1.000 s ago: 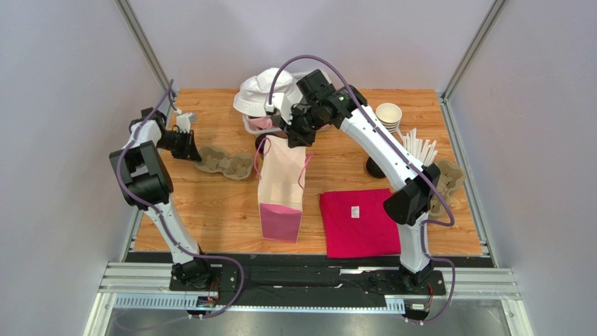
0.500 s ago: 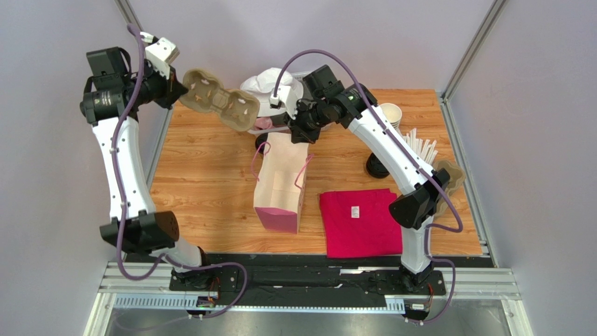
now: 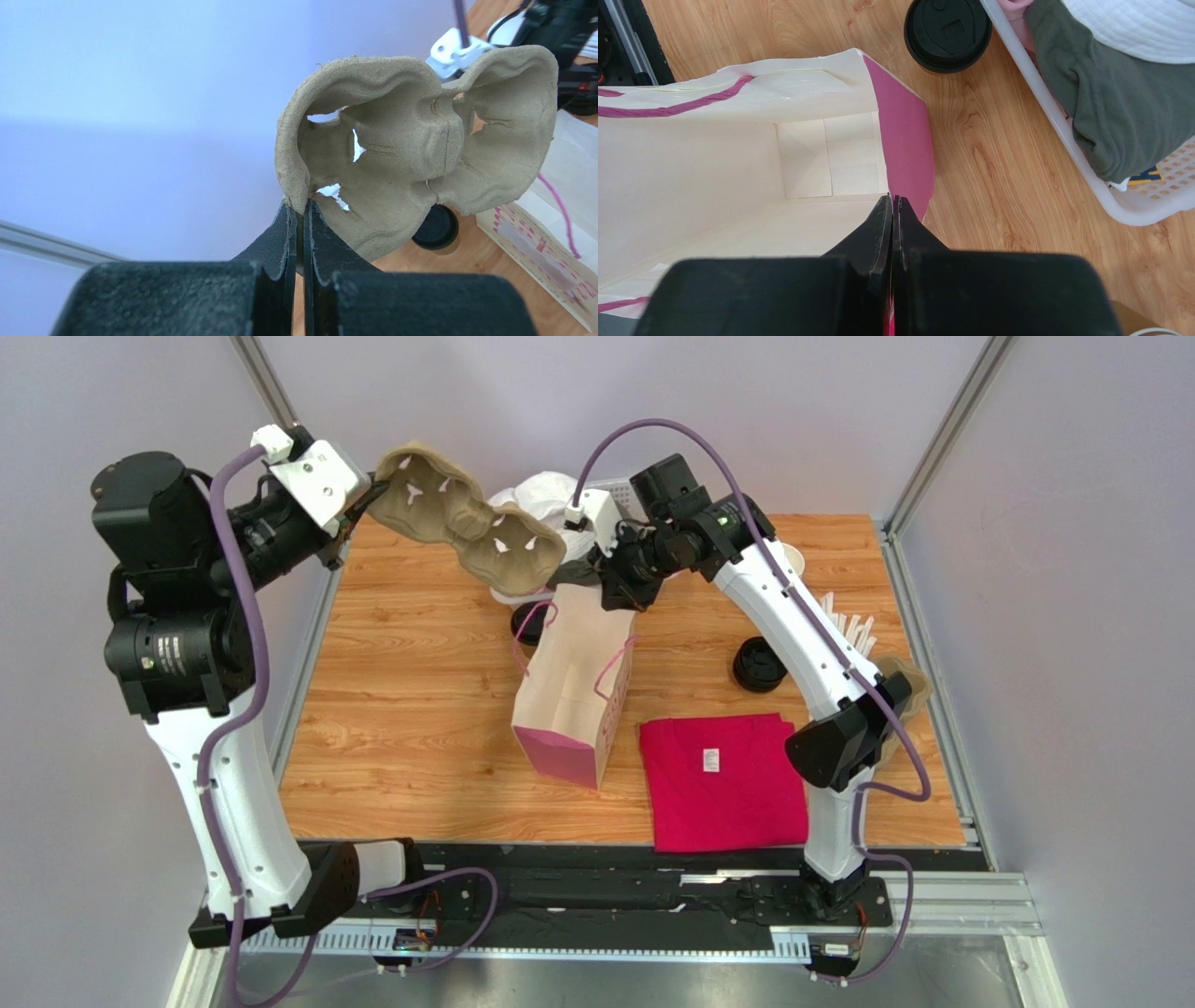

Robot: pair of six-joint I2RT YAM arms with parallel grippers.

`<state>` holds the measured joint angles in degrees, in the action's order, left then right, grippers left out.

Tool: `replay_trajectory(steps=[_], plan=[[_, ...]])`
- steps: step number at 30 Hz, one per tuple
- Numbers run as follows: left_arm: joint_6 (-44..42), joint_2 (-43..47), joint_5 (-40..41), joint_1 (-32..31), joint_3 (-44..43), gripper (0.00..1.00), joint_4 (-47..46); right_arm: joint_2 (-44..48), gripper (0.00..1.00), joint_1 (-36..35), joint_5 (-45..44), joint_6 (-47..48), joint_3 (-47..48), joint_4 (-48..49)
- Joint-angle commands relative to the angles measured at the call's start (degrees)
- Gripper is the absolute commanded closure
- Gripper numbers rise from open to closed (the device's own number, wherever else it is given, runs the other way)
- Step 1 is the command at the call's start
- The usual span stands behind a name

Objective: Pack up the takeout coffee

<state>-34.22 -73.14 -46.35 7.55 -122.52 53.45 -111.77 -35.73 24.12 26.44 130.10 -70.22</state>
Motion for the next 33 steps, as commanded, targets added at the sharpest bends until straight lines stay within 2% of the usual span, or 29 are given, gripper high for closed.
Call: replay_trajectory(steps=[1, 4, 5, 7, 8, 9, 11, 12, 15, 21, 33], plan=[[-4.27, 1.95, -2.52, -4.36, -3.33, 1.0, -0.2, 0.15, 1.0, 1.1, 1.54, -2.27, 1.37, -0.27], [-7.51, 2.39, 0.72, -9.38, -3.43, 1.0, 3.05, -0.12, 1.0, 0.92, 1.98, -2.27, 2.08, -0.45], [-9.1, 2.31, 2.3, -13.66, -3.43, 1.0, 5.32, -0.03, 1.0, 1.01, 2.07, -2.27, 2.43, -0.54], [-14.18, 2.3, 9.58, -18.69, -2.91, 1.0, 7.1, 0.23, 1.0, 1.01, 2.6, -2.18, 2.52, -0.62], [-15.69, 2.3, 12.57, -24.72, -2.55, 1.0, 7.98, 0.32, 1.0, 1.01, 2.69, -2.18, 2.52, -0.62], [-17.1, 2.48, 18.6, -27.39, -2.03, 1.0, 7.98, 0.32, 1.0, 1.01, 2.95, -2.18, 2.61, -0.71], [-21.65, 2.31, 24.34, -32.66, -0.62, 1.0, 8.16, 0.41, 1.0, 1.01, 3.13, -2.61, 2.7, -0.8], [-23.68, 2.22, 30.12, -37.56, -0.01, 1.0, 8.25, 0.67, 1.0, 0.92, 3.13, -2.79, 2.61, -0.89], [-29.67, 2.22, 39.89, -44.7, 3.68, 1.0, 7.55, 1.11, 1.0, 0.92, 3.13, -3.32, 2.44, -0.89], [-35.56, 2.57, 49.58, -50.0, 9.92, 1.0, 3.6, 3.13, 1.0, 0.92, 3.04, -4.2, 0.42, 0.69], [-37.85, 5.03, 51.36, -59.93, 22.05, 1.0, -1.42, 0.24, 1.0, 0.66, 3.22, -10.26, 3.58, 2.45]])
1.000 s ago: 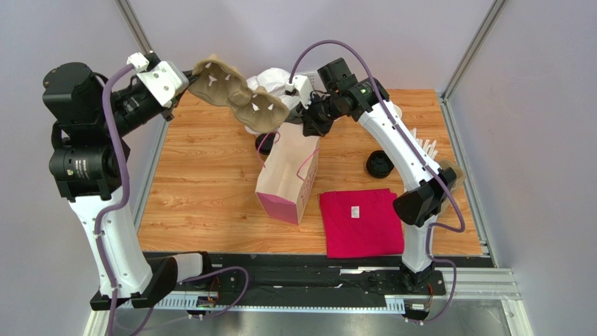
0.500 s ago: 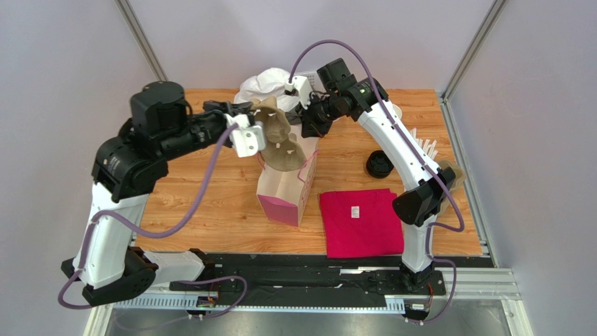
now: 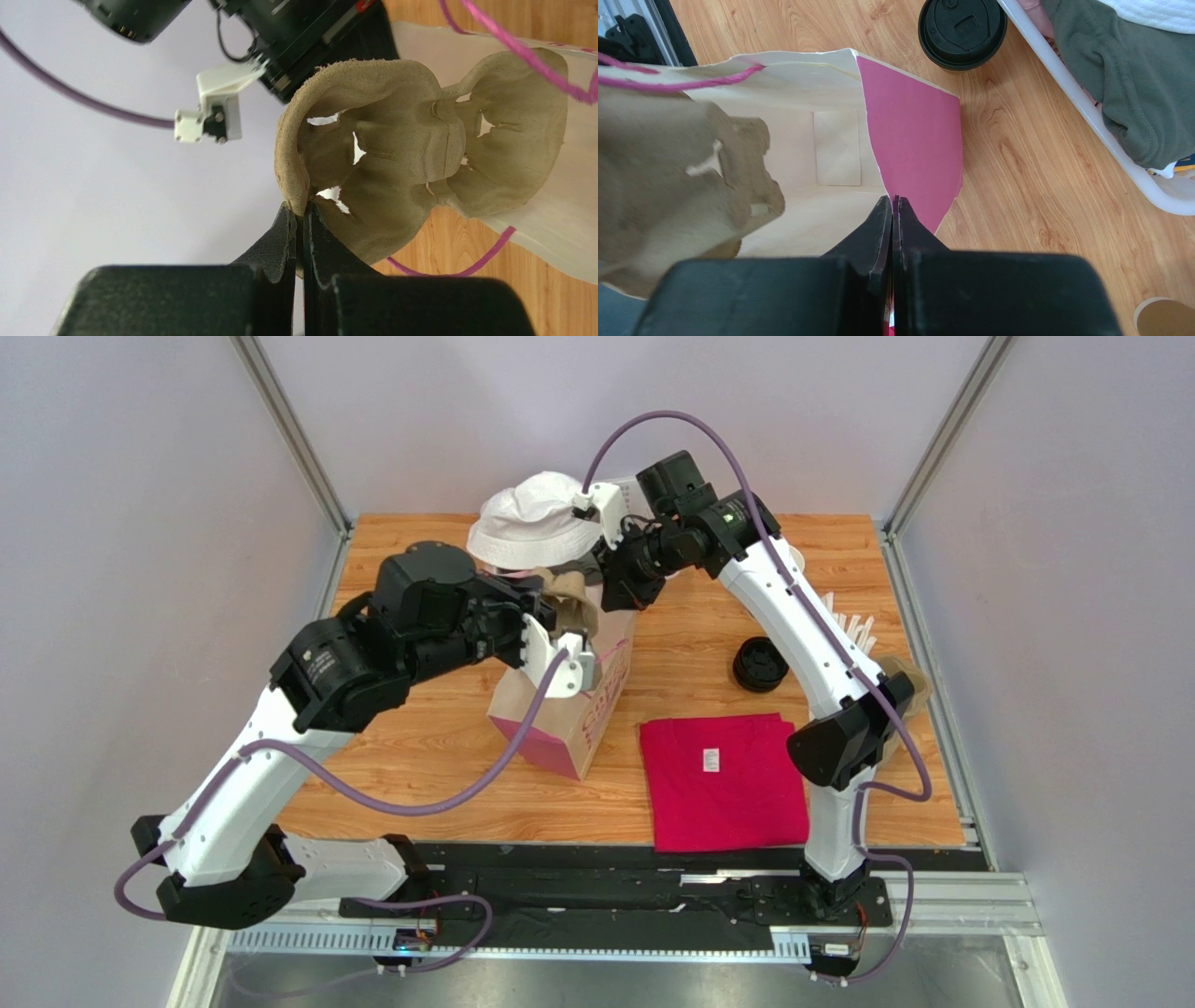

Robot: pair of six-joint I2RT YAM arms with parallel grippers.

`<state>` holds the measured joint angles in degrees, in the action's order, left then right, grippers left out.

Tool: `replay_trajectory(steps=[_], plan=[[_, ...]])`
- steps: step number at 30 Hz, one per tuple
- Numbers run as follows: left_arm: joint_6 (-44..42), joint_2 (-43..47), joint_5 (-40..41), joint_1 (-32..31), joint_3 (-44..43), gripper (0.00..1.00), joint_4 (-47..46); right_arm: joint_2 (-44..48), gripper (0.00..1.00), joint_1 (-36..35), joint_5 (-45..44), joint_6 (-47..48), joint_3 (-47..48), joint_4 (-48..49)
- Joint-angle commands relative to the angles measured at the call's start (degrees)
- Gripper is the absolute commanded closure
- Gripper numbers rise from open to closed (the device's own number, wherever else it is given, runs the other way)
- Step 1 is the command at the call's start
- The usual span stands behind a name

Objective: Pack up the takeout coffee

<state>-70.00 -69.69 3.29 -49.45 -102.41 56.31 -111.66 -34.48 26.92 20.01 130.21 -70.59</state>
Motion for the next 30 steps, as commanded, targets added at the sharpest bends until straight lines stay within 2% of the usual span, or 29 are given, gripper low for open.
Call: replay_trajectory(steps=[1, 7, 16, 21, 30], plan=[[-2.16, 1.49, 1.72, -3.11, 2.21, 1.0, -4.37, 0.12, 1.0, -0.68, 0.42, -3.84, 3.47, 3.0], [-5.5, 1.84, 0.93, -3.28, 6.52, 1.0, -4.2, 0.74, 1.0, -1.03, 3.14, -1.91, 2.85, 2.56], [-3.04, -2.03, 0.14, -3.28, 8.54, 1.0, 0.98, 2.5, 1.0, -1.55, 7.36, 1.96, 0.4, 2.38], [-2.95, -2.03, -2.06, -3.2, 11.61, 1.0, 0.9, 2.76, 1.0, -1.73, 10.6, 4.77, 0.04, 1.68], [5.04, -5.89, -5.92, -0.48, 11.18, 1.0, 4.77, 2.23, 1.0, -2.43, 14.66, 9.87, 0.65, 1.07]])
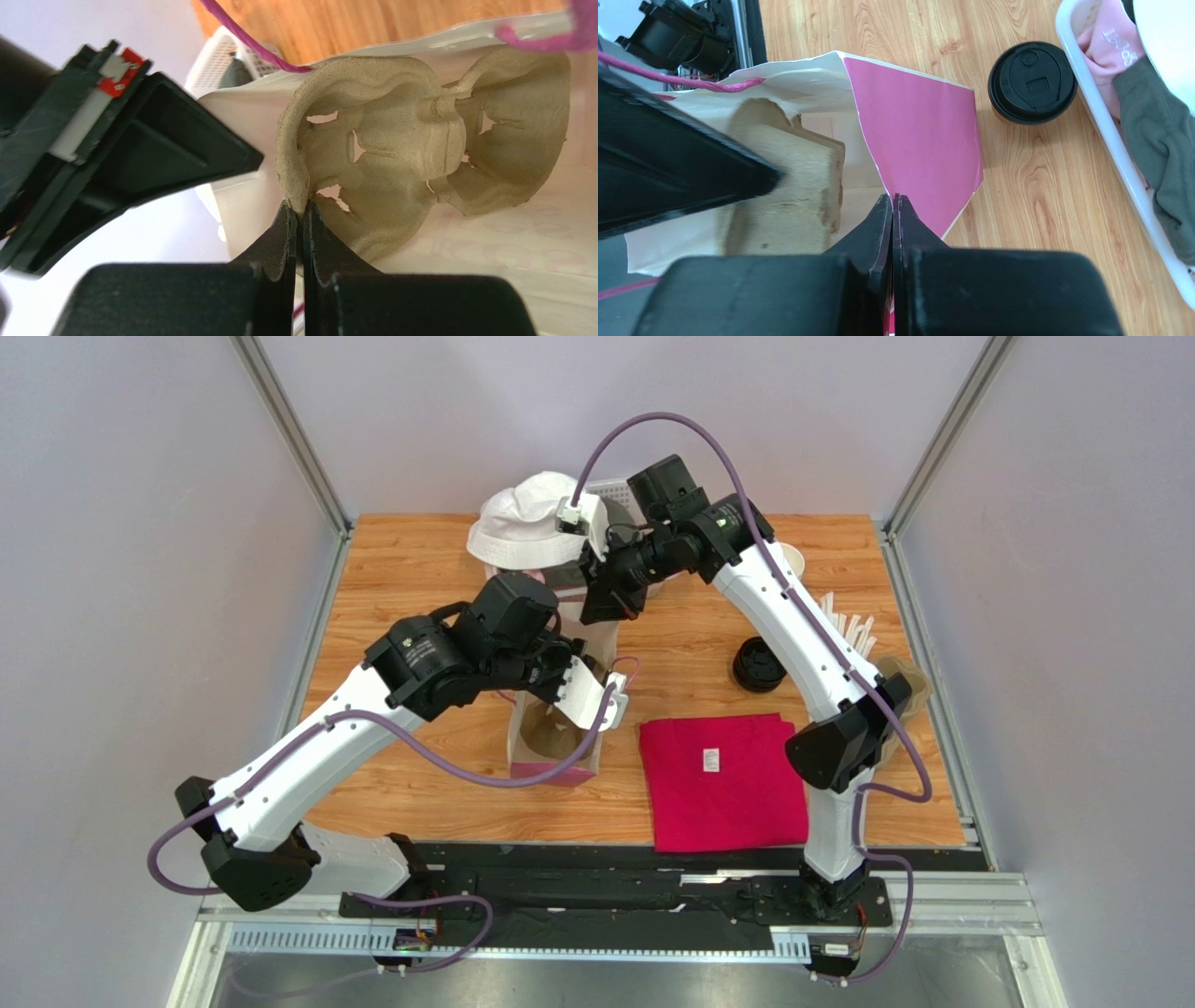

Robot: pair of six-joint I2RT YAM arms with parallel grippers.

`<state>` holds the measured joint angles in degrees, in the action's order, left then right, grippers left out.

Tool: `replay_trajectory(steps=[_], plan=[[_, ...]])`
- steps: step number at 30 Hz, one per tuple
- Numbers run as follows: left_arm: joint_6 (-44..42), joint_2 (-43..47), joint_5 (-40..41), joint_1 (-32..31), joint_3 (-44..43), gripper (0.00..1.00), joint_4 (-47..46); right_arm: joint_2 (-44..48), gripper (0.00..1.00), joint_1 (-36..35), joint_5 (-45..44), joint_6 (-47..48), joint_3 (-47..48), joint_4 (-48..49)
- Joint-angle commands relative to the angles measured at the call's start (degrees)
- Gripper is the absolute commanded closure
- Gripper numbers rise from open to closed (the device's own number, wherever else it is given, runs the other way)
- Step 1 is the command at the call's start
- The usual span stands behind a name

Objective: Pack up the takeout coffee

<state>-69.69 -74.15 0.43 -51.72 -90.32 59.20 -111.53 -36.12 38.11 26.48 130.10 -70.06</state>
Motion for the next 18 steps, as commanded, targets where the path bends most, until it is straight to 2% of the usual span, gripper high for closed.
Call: replay_trajectory(steps=[1, 8, 18], plan=[[4.74, -1.35, -3.24, 2.06, -0.47, 1.0, 1.71, 1.84, 1.0, -0.88, 3.55, 3.49, 0.94, 0.45], [4.65, 1.55, -1.66, 2.15, 9.45, 1.0, -6.28, 2.36, 1.0, -2.03, 2.5, 2.0, 0.42, 0.1], [6.23, 1.38, -1.31, 2.24, 13.07, 1.0, -6.29, 2.45, 1.0, -3.08, 1.18, -0.11, 0.06, 0.63]])
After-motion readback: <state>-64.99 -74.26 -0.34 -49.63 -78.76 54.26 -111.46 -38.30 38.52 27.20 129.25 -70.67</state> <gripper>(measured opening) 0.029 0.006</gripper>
